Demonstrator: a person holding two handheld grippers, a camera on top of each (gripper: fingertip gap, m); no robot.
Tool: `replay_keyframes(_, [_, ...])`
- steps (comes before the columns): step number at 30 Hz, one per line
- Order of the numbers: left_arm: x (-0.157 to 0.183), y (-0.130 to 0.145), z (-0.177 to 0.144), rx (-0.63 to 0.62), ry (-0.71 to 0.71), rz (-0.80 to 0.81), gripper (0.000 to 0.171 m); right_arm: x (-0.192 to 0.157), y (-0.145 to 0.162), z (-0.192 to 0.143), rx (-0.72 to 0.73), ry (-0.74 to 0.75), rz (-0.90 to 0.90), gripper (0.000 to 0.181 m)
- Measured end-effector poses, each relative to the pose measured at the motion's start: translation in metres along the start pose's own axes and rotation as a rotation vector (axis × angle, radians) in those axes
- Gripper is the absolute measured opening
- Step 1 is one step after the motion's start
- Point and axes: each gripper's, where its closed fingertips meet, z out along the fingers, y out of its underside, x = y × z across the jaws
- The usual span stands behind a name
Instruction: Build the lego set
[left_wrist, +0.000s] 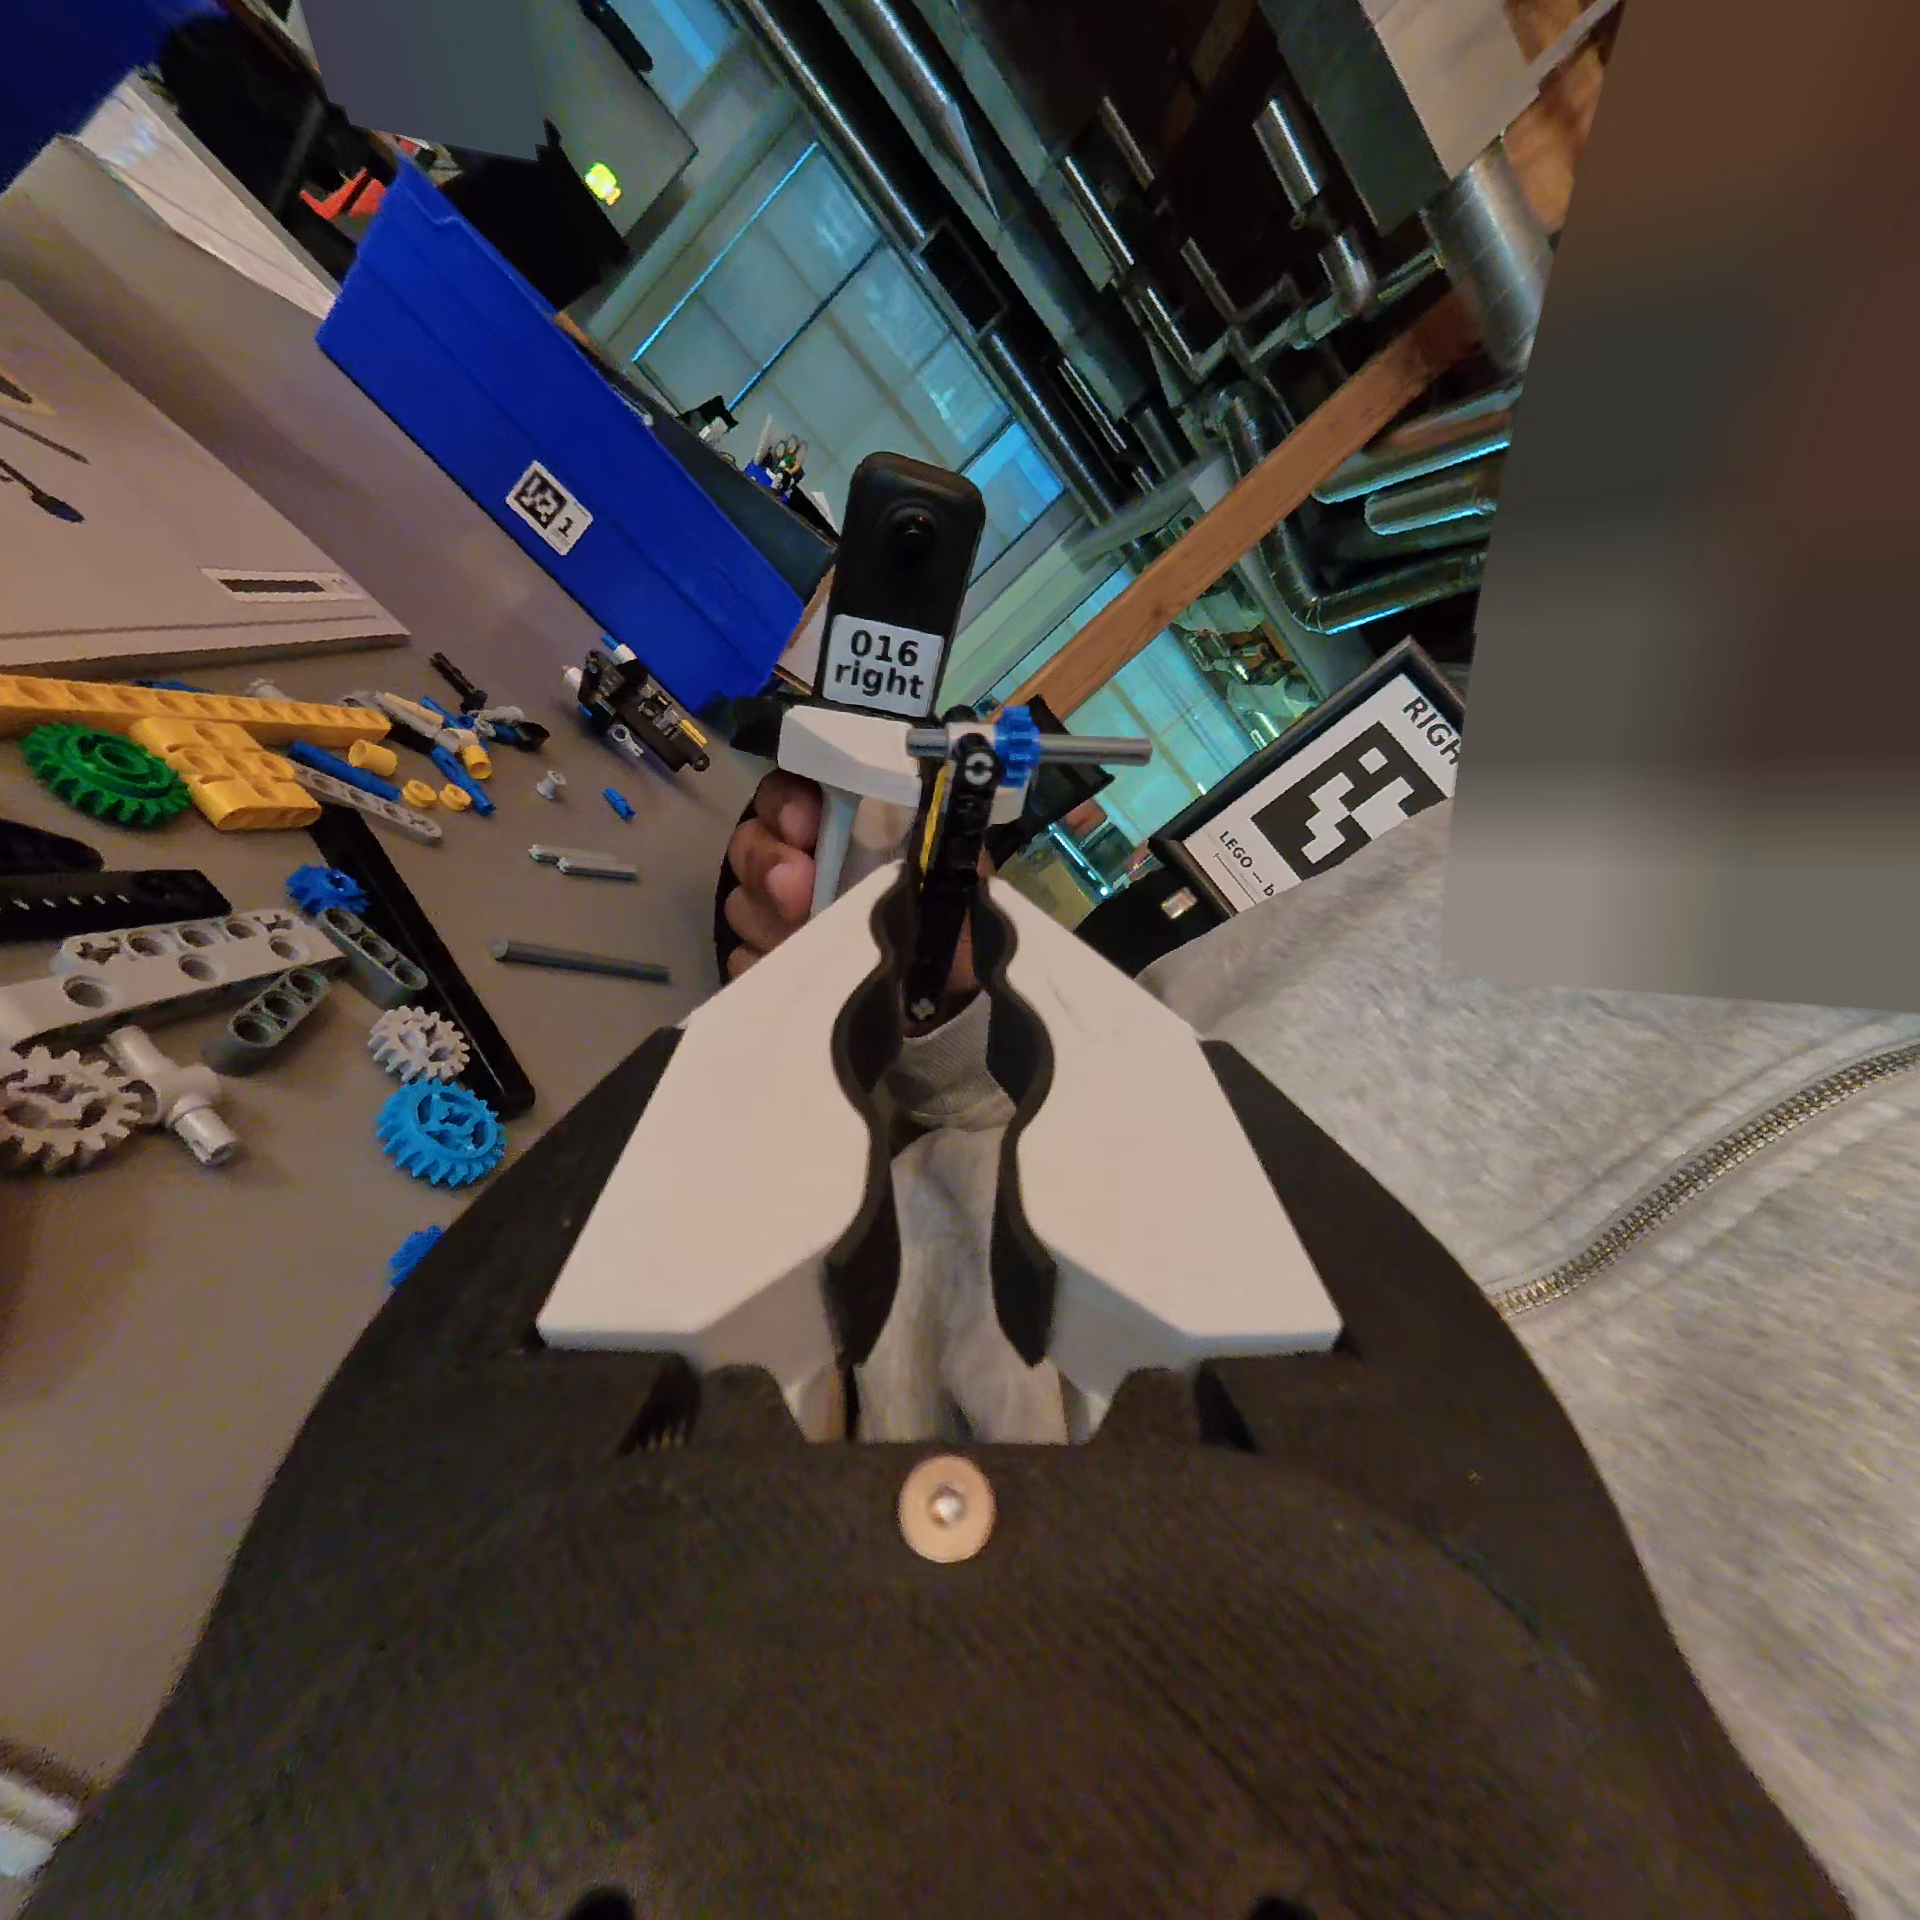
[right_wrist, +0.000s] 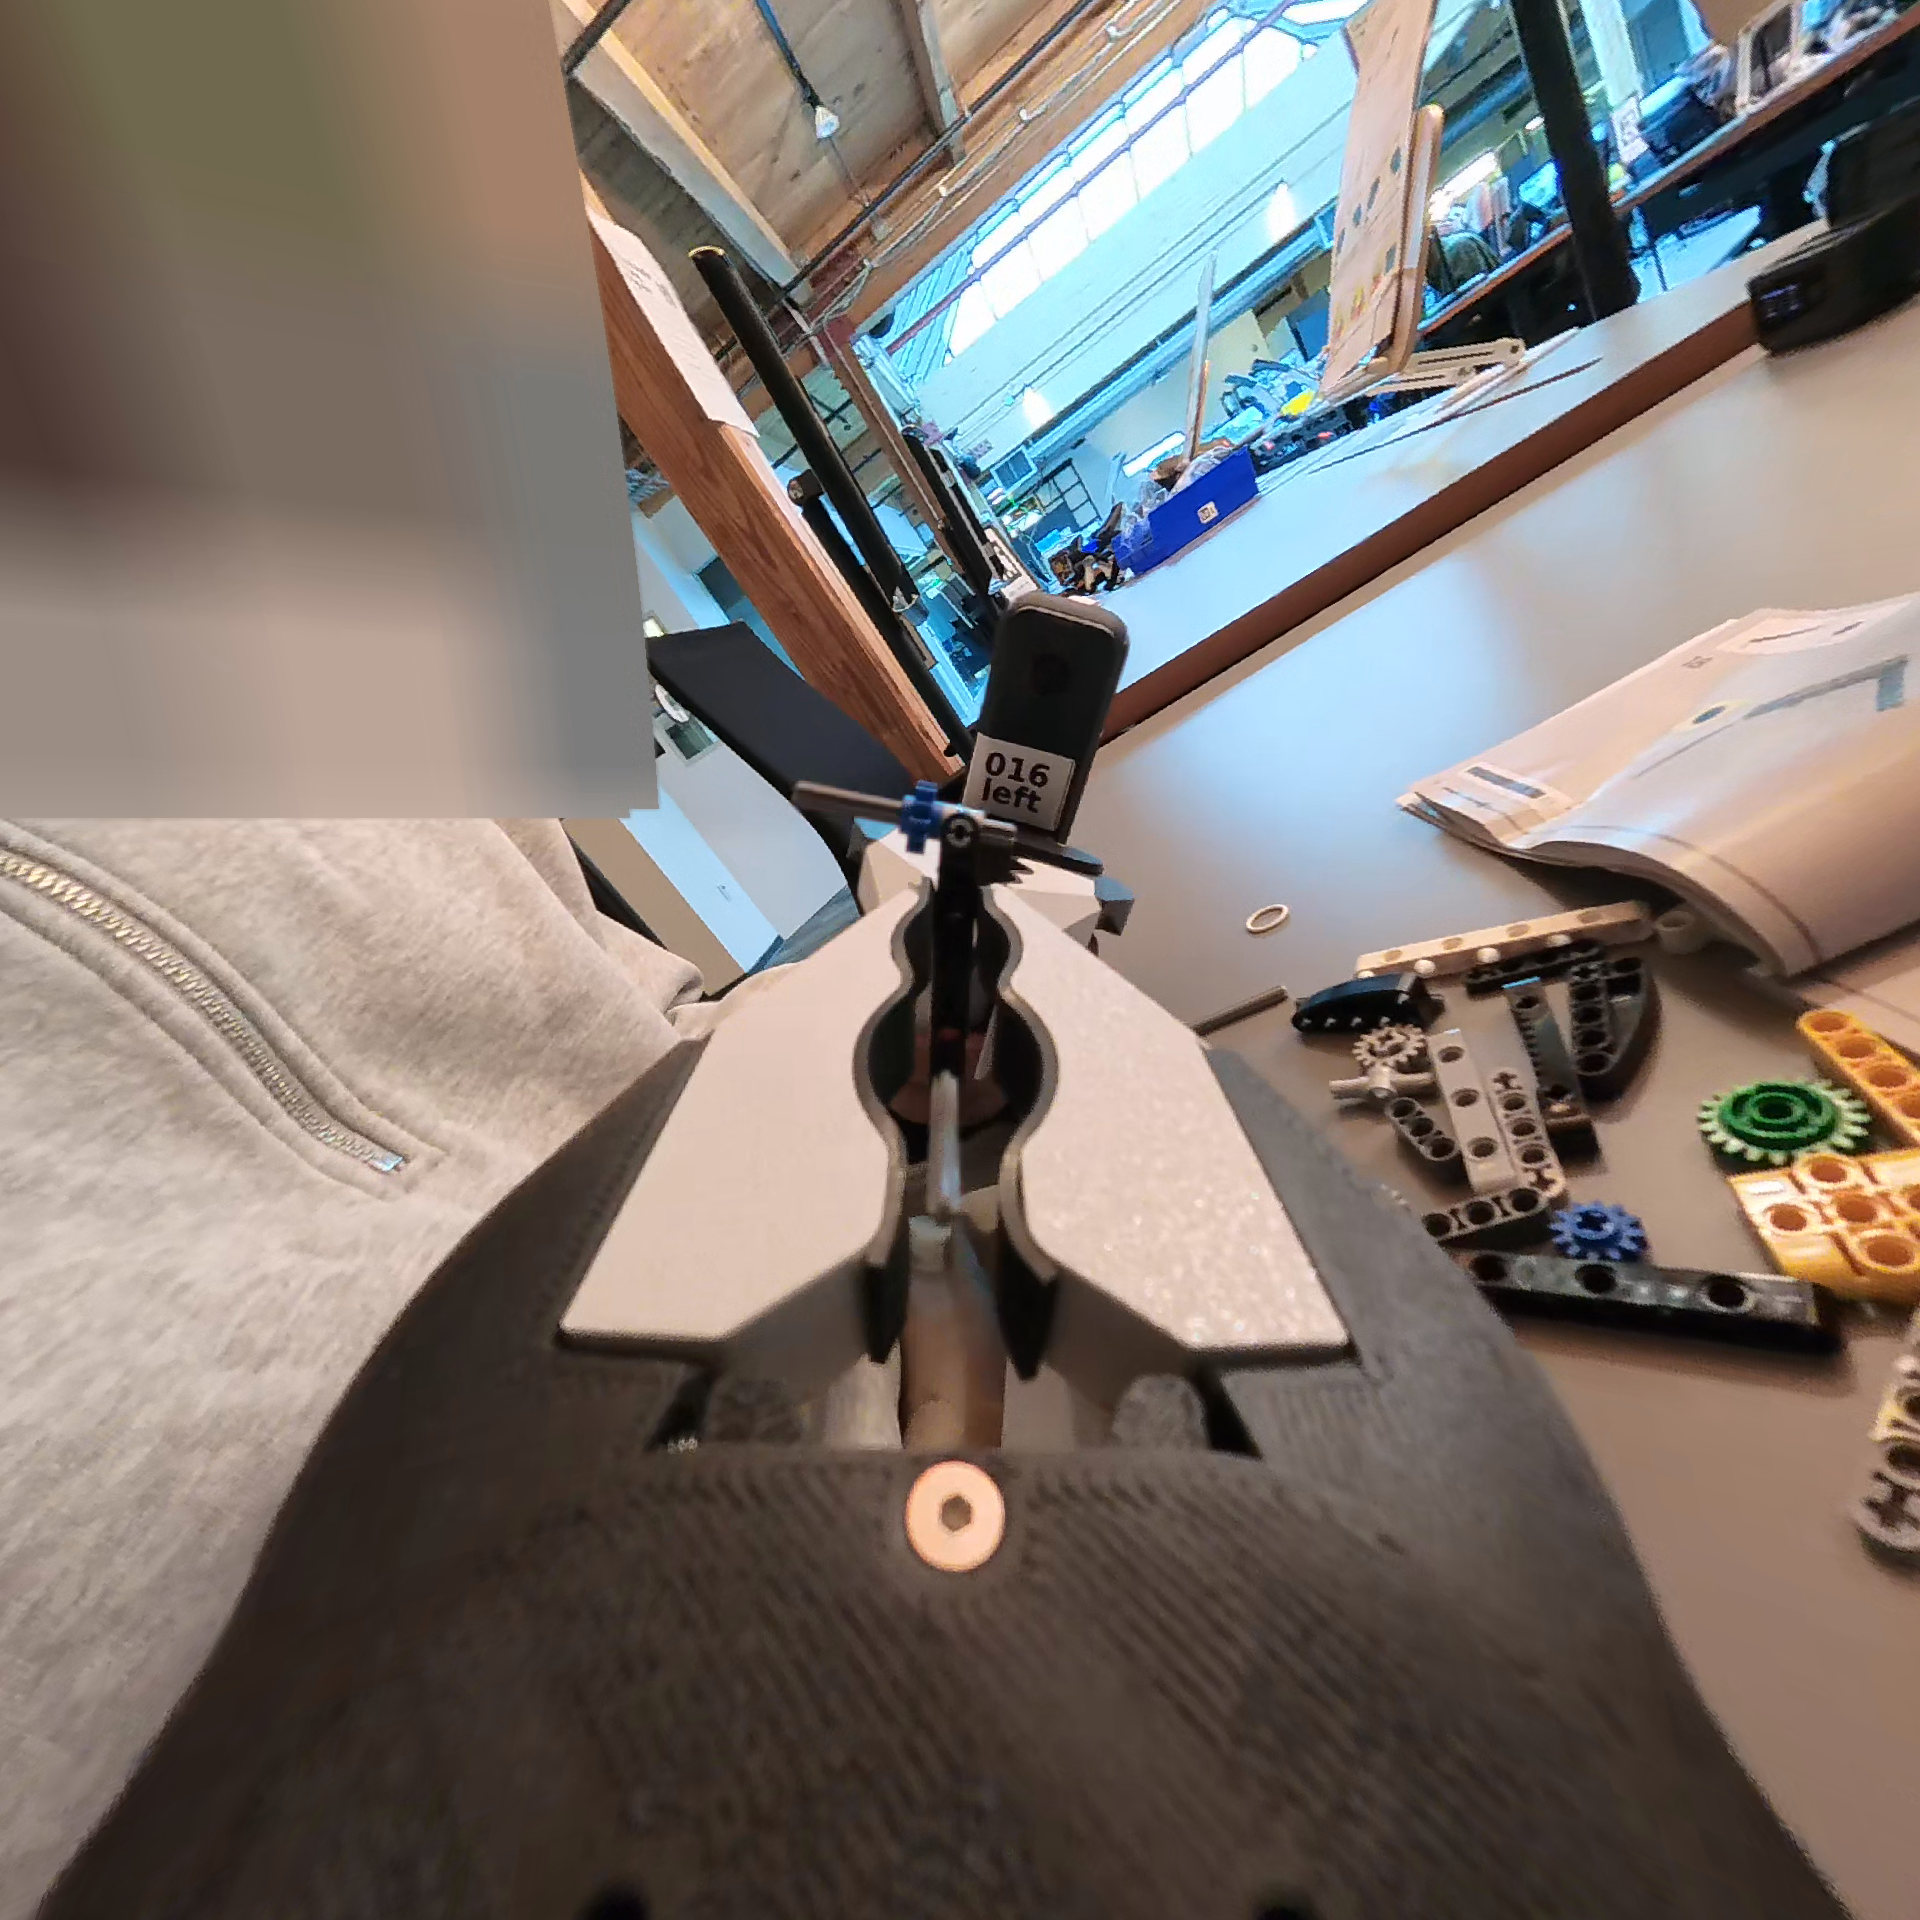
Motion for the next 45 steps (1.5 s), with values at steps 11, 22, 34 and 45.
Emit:
replay_keyframes(11, [-0.023,-0.031,-0.025,0.236,-0.054,-0.165,0.007,0.017,-0.024,-0.012,0.051,0.326,-0.359,0.046])
replay_keyframes(22, [-0.027,-0.046,-0.037,0.336,-0.274,0.06,0.007,0.015,0.011,0.024,-0.24,0.672,-1.042,0.045])
replay_keyframes(34, [-0.016,-0.038,-0.022,0.361,-0.327,0.158,0.007,0.025,0.011,0.027,-0.238,0.738,-0.885,0.035])
replay_keyframes(45, [-0.02,-0.029,-0.014,0.276,-0.219,0.037,0.04,0.028,0.002,0.011,-0.204,0.667,-0.782,0.024])
